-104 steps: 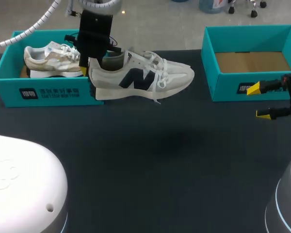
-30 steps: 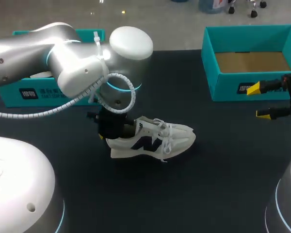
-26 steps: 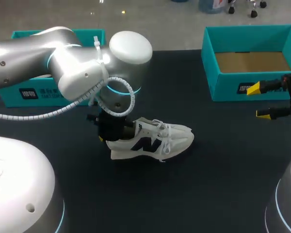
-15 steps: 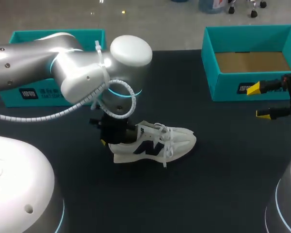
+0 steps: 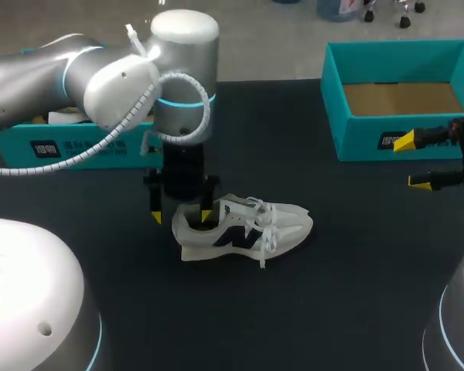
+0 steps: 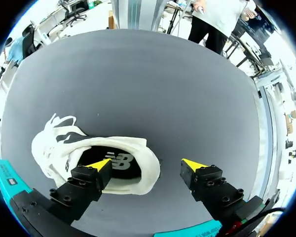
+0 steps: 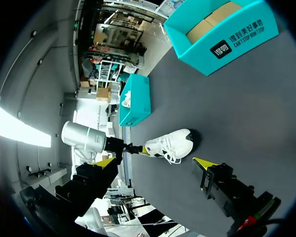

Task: Take the shoe out of the shoebox, open the shoe tongue, remove and reinsert the insole, then place the shoe into the shoebox

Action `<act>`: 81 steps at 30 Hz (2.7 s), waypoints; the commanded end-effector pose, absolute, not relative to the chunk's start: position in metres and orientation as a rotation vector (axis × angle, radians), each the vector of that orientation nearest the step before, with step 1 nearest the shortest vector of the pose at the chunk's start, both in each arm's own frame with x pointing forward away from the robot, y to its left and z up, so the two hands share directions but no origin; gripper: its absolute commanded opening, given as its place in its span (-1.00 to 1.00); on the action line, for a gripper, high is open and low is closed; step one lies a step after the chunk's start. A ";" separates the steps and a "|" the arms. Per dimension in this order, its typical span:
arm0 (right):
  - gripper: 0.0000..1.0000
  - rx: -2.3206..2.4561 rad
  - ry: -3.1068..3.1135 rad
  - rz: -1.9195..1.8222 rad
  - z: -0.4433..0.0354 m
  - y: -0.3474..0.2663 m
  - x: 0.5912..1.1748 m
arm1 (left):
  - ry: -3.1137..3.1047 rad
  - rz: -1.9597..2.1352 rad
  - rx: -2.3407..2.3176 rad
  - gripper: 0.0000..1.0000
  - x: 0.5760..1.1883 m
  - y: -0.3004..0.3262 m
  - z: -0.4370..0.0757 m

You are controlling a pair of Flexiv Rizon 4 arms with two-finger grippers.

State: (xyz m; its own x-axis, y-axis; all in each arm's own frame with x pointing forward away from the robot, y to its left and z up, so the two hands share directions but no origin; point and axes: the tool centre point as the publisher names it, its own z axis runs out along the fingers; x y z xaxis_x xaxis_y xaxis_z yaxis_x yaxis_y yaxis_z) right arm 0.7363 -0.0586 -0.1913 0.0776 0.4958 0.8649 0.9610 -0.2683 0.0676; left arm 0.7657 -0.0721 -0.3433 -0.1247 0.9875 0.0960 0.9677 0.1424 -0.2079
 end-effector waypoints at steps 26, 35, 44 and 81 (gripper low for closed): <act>1.00 -1.826 -1.440 -1.113 -0.191 -0.058 0.736 | -2.727 0.846 -1.317 1.00 0.754 -0.025 -0.300; 1.00 -1.826 -1.440 -1.113 -0.191 -0.058 0.736 | -2.798 0.911 -0.937 1.00 0.740 -0.020 -0.298; 1.00 -1.826 -1.440 -1.113 -0.191 -0.058 0.736 | -2.857 0.803 -0.694 1.00 0.734 0.005 -0.302; 1.00 -1.826 -1.440 -1.113 -0.191 -0.058 0.736 | -2.908 1.260 -0.052 1.00 0.750 0.022 -0.325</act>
State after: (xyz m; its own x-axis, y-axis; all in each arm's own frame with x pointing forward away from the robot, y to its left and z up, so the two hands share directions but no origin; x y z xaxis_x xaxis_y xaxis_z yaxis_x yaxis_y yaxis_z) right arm 0.7363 -0.0587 -0.1913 0.0778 0.4959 0.8649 0.9609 -0.2686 0.0675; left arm 0.7579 0.0180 -0.3189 -0.9978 0.0656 0.0132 0.0369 0.7044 -0.7088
